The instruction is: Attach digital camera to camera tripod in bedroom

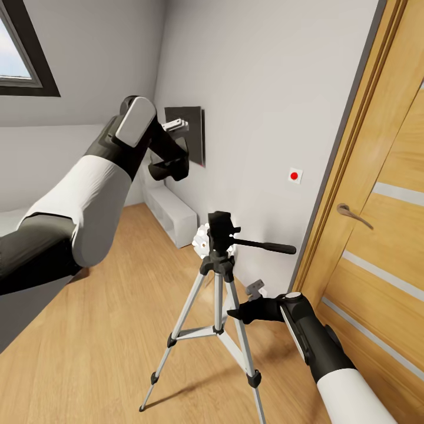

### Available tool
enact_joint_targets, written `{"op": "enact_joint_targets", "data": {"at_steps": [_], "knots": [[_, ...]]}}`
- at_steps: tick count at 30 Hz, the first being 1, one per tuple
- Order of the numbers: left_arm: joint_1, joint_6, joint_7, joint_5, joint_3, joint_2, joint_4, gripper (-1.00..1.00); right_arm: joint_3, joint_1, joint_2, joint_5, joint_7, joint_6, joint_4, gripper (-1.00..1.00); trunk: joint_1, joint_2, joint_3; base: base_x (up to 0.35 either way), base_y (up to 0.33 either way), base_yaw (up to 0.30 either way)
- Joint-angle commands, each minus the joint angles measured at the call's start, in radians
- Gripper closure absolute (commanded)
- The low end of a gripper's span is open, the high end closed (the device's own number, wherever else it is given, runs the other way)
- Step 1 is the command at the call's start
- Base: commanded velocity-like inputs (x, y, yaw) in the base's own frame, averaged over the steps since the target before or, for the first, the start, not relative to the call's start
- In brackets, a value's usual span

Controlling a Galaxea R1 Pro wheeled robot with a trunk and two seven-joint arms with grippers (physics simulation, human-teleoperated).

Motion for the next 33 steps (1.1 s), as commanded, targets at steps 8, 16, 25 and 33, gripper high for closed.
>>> {"op": "enact_joint_targets", "data": {"at_steps": [8, 16, 25, 33], "knots": [[0.001, -0.003, -0.494, 0.005, -0.084, 0.0, -0.031, 1.0, 0.0, 0.0, 0.001, 0.015, 0.009, 0.008, 0.019, 1.0, 0.001, -0.002, -0.003, 0.0, 0.0, 0.0], [0.001, -0.005, -0.895, -0.045, -0.244, 0.04, -0.075, 1.0, 0.0, -0.001, 0.001, 0.015, 0.009, 0.007, 0.019, 1.0, 0.001, -0.002, -0.003, 0.0, 0.0, 0.0], [0.001, 0.003, -0.938, -0.11, -0.451, 0.05, -0.089, 1.0, -0.001, 0.0, 0.0, 0.014, 0.01, 0.007, 0.015, 1.0, 0.001, -0.002, -0.003, 0.0, 0.0, 0.0], [-0.001, 0.014, -1.069, -0.17, -0.676, 0.161, -0.242, 1.0, -0.001, 0.0, -0.001, 0.014, 0.016, 0.006, 0.011, 1.0, 0.001, -0.002, -0.003, 0.0, 0.0, 0.0]]}}
